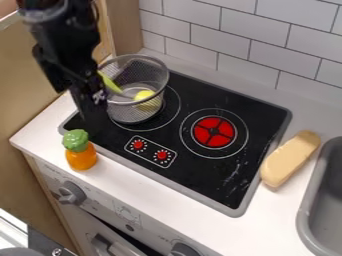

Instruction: Move orange into bucket

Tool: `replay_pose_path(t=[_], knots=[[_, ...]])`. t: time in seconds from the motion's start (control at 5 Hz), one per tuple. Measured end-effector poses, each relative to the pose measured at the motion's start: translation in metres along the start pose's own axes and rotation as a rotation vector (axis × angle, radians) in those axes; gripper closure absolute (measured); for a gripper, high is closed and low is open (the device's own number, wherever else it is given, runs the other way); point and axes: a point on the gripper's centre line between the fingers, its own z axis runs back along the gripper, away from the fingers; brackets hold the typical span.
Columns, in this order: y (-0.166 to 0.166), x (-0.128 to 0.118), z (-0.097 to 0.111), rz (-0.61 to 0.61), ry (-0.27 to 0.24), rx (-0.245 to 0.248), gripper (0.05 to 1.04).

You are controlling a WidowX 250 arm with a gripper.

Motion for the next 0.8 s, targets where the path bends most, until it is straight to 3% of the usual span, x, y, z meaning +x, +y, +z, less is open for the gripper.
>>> replay_pose_path(t=[0.8], knots=[[0.029, -0.007, -0.049, -0.092, -0.138, 0.046, 0.084]])
